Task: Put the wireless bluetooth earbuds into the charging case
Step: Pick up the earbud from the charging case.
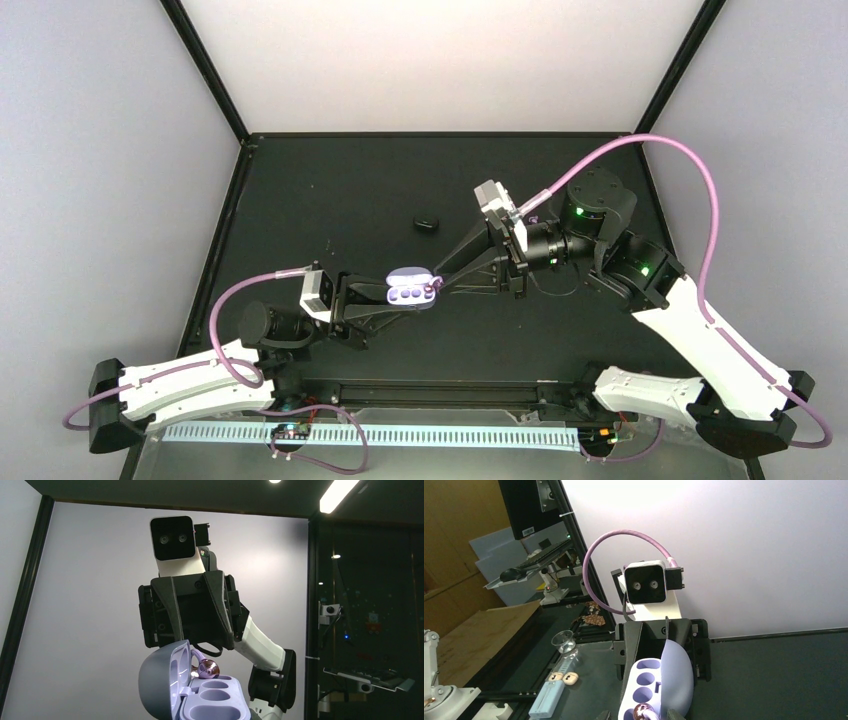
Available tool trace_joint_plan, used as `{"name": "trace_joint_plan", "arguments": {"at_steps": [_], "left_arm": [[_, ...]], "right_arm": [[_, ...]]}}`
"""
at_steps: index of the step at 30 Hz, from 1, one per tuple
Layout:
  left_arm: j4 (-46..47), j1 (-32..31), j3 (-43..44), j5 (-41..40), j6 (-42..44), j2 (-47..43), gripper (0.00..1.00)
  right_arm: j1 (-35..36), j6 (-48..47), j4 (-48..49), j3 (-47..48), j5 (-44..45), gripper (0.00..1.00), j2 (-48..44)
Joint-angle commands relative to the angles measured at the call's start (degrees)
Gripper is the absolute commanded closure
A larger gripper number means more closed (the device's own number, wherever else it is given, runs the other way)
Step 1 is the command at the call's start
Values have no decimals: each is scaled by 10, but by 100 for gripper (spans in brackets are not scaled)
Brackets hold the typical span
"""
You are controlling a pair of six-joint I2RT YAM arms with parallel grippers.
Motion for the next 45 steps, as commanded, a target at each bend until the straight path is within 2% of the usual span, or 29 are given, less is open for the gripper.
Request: {"name": "trace_joint_plan", "arguments": {"at_steps": [1, 20, 28, 33, 36, 43, 45], "left_arm": [[7, -2, 14, 5, 4, 0, 98], [7, -3, 12, -3, 5, -2, 98], [7, -2, 11, -6, 5, -4, 99], [7, -2, 11, -7, 4, -4, 98], [6, -2, 11, -8, 6, -4, 98], [-34, -2, 13, -2, 25, -5, 98], [-62, -2, 20, 8, 44, -1, 99]], "right_arm": [[-4, 6, 13, -5, -12, 73, 2], [-3, -5, -10, -5, 5, 83, 5], [-3, -4, -10, -4, 1, 91, 8], [-4, -2, -9, -2, 0, 99, 6], [-3, -8, -15, 2, 4, 99, 1], [0, -84, -137, 80, 72, 99, -8], [27, -118, -191, 109, 138, 99, -4]]}}
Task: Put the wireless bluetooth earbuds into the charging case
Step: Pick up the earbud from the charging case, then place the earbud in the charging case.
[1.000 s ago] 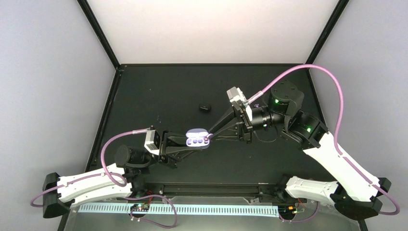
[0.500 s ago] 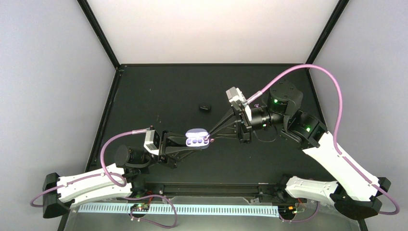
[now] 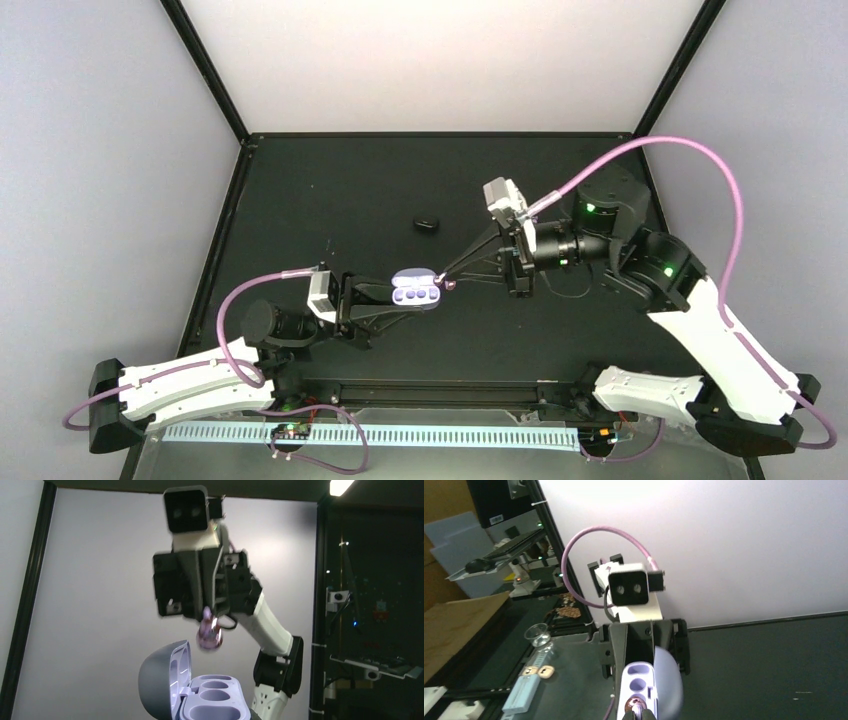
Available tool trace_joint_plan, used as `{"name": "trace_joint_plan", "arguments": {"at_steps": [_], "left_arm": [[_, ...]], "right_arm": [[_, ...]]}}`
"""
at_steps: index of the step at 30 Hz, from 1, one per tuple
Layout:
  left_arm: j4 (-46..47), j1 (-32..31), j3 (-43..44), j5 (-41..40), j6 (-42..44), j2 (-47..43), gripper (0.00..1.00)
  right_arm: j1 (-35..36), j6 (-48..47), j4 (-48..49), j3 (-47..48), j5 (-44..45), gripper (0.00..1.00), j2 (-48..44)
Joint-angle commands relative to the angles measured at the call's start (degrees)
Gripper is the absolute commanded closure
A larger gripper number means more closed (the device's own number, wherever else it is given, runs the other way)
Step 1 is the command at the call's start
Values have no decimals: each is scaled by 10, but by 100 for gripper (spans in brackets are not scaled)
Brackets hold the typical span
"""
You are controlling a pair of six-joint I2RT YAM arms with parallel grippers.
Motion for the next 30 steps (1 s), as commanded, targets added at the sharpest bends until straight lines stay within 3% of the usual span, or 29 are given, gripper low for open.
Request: {"name": "trace_joint_plan", "arguments": {"at_steps": [1, 4, 13, 30], "left_arm": [[-57, -2, 25, 17, 44, 3, 98], [-104, -2, 36, 34, 72, 13, 98], [-144, -2, 45, 82, 91, 26, 99], [-128, -2, 39, 71, 63, 20, 98]], "right_arm": [[56, -84, -126, 74, 129, 99, -3], [117, -118, -195, 113, 210, 99, 24], [191, -151, -240, 98, 311, 99, 37], [211, -163, -256, 69, 372, 99, 28]]}}
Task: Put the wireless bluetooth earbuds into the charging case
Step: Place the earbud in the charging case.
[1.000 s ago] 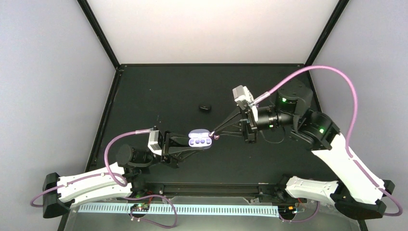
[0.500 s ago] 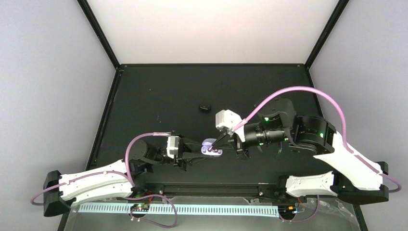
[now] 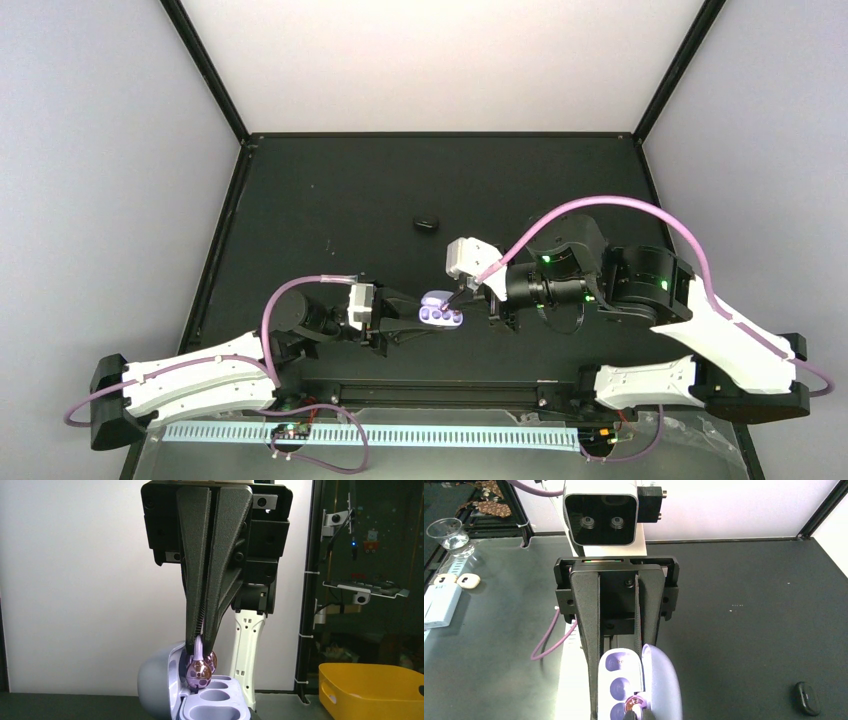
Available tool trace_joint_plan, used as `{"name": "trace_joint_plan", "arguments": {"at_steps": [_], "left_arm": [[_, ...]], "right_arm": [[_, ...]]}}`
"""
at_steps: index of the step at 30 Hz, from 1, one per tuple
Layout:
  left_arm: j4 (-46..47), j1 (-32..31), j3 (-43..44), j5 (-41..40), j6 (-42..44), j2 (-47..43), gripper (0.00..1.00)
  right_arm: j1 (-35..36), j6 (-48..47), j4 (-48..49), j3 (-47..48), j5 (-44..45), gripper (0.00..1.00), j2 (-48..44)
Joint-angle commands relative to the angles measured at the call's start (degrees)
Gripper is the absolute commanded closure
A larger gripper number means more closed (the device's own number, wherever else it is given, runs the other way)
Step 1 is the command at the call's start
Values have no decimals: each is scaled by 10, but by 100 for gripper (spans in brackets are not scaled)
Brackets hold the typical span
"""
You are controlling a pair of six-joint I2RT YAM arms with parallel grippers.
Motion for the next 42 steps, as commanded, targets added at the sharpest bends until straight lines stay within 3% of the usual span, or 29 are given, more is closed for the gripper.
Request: {"name": "trace_joint_plan", "arguments": {"at_steps": [1, 42], "left_arm": [[16, -2, 23, -4, -12, -6, 98], [41, -2, 24, -8, -34, 0, 98]], "right_arm": [[6, -8, -8, -3, 23, 99, -5], [10, -4, -17, -6, -14, 99, -2]]}}
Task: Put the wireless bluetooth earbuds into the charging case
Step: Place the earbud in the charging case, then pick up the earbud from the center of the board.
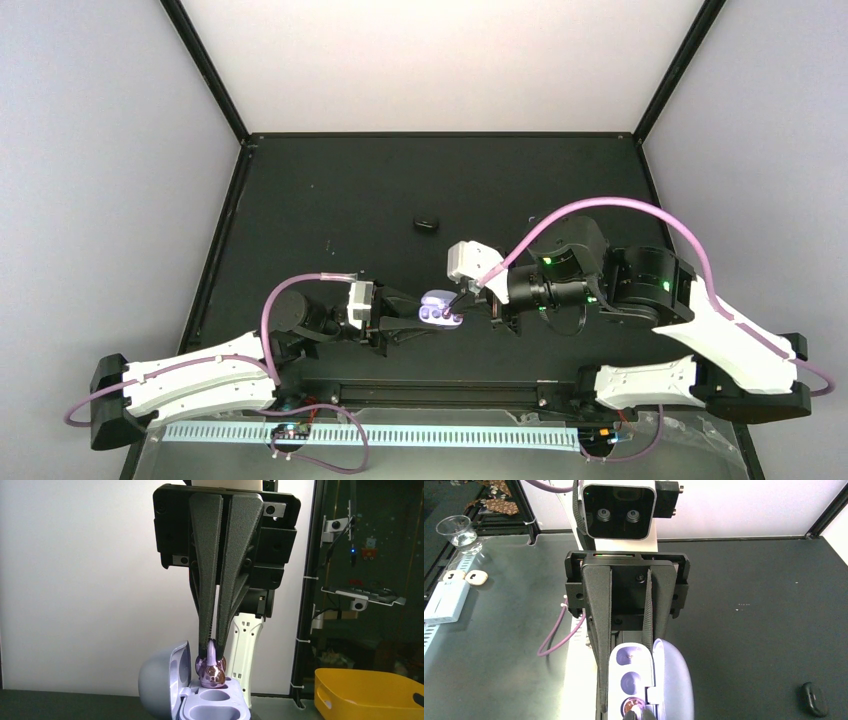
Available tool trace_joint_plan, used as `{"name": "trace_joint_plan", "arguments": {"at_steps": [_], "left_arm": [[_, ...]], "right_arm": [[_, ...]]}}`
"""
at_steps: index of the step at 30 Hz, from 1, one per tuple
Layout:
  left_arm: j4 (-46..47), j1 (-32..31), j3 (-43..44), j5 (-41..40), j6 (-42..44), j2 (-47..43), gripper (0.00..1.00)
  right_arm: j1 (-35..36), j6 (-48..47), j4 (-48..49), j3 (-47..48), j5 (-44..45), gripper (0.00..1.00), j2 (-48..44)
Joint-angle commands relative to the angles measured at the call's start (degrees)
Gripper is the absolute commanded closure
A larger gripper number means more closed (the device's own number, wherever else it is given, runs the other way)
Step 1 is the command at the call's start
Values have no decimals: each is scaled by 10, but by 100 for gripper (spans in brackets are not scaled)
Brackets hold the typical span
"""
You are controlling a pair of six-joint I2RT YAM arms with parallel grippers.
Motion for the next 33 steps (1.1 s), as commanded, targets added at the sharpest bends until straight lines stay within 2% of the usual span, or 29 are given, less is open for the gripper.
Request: {"name": "trace_joint_plan", "arguments": {"at_steps": [1, 12, 18, 24, 27, 30, 33], "left_arm": [[38, -2, 24, -4, -14, -1, 98], [61, -2, 25, -5, -30, 0, 99], [54, -2, 24, -4, -28, 2, 98], [56, -2, 14, -8, -27, 10, 98], [62, -2, 7, -11, -28, 14, 98], [62, -2, 2, -14, -28, 15, 98], [57, -2, 0, -14, -29, 10, 98]], "right_arm": [[7, -4, -9, -6, -6, 99, 4], [23, 11, 22, -31, -1, 98, 0], [25, 20, 38, -18, 10, 67, -25], [25, 38, 65, 9, 21, 59, -60], [23, 52, 129, -9, 78, 57, -110], [12, 69, 228, -81, 180, 54, -159], [-47, 118, 280, -143, 255, 53, -160]]}}
